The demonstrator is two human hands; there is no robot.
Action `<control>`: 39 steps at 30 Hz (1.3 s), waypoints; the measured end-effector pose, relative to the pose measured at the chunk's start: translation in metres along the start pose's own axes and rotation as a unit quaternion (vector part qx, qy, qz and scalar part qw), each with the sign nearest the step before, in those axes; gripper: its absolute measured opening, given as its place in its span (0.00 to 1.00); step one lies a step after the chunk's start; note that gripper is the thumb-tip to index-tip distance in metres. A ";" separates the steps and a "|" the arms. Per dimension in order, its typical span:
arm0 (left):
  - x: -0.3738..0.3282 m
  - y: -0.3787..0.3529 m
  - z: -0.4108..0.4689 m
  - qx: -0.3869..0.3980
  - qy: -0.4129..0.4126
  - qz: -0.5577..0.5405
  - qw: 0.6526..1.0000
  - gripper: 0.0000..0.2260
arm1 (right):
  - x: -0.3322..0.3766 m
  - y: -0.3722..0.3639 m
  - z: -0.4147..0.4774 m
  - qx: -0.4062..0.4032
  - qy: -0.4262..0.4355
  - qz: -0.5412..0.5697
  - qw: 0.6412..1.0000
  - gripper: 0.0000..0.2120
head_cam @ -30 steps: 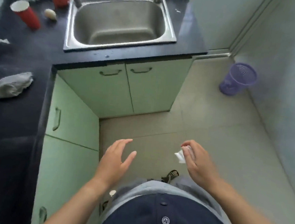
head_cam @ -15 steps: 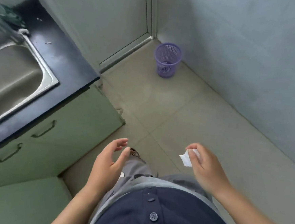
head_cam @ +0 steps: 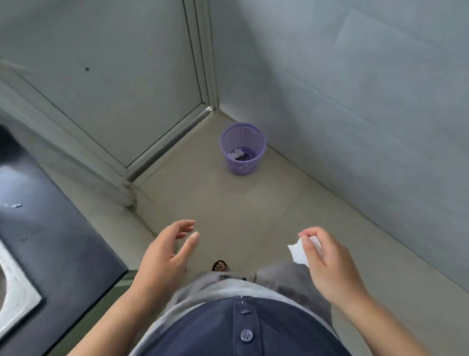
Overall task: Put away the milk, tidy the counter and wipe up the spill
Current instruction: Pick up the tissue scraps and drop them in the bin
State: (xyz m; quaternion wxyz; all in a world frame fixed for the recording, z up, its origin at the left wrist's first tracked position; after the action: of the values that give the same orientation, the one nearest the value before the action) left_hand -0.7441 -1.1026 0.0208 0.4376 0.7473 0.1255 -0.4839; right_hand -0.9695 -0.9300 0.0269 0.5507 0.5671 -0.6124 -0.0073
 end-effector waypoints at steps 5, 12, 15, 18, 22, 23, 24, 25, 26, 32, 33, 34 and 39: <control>-0.008 0.004 0.079 0.028 -0.004 0.003 1.000 0.12 | 0.014 0.001 0.058 0.002 -0.043 0.011 0.999 0.06; -0.022 -0.012 0.221 0.036 0.001 0.032 0.999 0.11 | 0.045 0.020 0.201 0.028 -0.060 0.013 0.998 0.05; -0.039 -0.019 0.288 0.025 0.013 0.037 0.999 0.11 | 0.073 0.040 0.285 0.041 -0.031 0.008 0.999 0.05; -0.054 -0.026 0.352 0.020 0.017 0.041 0.999 0.11 | 0.105 0.061 0.357 0.049 -0.005 0.002 0.999 0.05; -0.063 -0.036 0.432 0.028 0.022 0.055 0.998 0.10 | 0.131 0.071 0.435 0.087 0.002 -0.010 0.996 0.04; -0.061 -0.038 0.451 0.031 0.022 0.058 0.998 0.10 | 0.134 0.069 0.452 0.094 0.003 -0.018 0.995 0.05; -0.058 -0.040 0.468 0.035 0.022 0.060 0.997 0.10 | 0.136 0.066 0.467 0.100 0.004 -0.027 0.995 0.05; -0.053 -0.043 0.485 0.039 0.022 0.063 0.997 0.11 | 0.139 0.062 0.482 0.106 0.004 -0.034 0.994 0.05; -0.047 -0.046 0.500 0.047 0.022 0.068 0.996 0.12 | 0.140 0.056 0.496 0.112 0.004 -0.038 0.993 0.05; 0.018 -0.067 0.578 0.121 0.050 0.112 0.985 0.14 | 0.132 0.007 0.571 0.142 -0.004 -0.070 0.987 0.05; 0.032 -0.071 0.588 0.126 0.057 0.113 0.984 0.14 | 0.127 -0.004 0.583 0.148 -0.009 -0.074 0.986 0.04; 0.048 -0.075 0.597 0.128 0.066 0.115 0.983 0.14 | 0.121 -0.017 0.594 0.155 -0.014 -0.077 0.985 0.04; 0.149 -0.118 0.635 0.113 0.147 0.079 0.979 0.12 | 0.079 -0.097 0.655 0.177 -0.023 -0.091 0.980 0.04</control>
State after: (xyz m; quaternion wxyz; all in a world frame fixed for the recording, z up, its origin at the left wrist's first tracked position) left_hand -1.1313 -1.5618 -0.2606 0.3642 0.8626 0.0736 -0.3432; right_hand -1.3305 -1.4235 -0.2391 0.4241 0.7091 -0.5620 0.0379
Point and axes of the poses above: each hand's wrist, its own z-axis towards the middle knuckle, its own y-axis out of the back of the hand, x = y × z, the point moved 3 cm from there along z, towards the middle knuckle, and after that the axes turned 12 degrees about -y, right-handed, at the moved point
